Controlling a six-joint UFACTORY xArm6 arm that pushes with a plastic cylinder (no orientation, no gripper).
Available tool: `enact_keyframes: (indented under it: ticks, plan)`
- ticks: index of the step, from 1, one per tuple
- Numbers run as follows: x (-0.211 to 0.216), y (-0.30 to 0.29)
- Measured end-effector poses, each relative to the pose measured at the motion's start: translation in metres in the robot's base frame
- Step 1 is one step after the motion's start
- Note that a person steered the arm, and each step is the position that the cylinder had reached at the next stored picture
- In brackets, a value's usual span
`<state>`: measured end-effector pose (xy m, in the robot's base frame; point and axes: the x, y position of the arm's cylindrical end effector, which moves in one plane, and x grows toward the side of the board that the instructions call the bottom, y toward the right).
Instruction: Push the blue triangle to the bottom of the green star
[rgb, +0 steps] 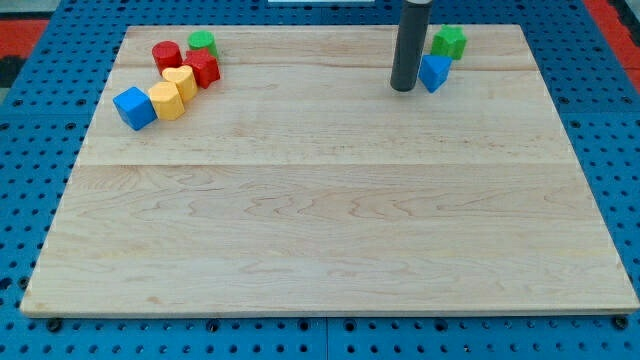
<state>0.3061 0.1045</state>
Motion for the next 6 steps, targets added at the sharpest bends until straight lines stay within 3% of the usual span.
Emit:
enact_keyframes:
  ticks: [2,3,5,6]
  plan:
    - [0.002,0.030]
    - [0.024,0.033]
    - [-0.009,0.075]
    - [-0.007,0.079]
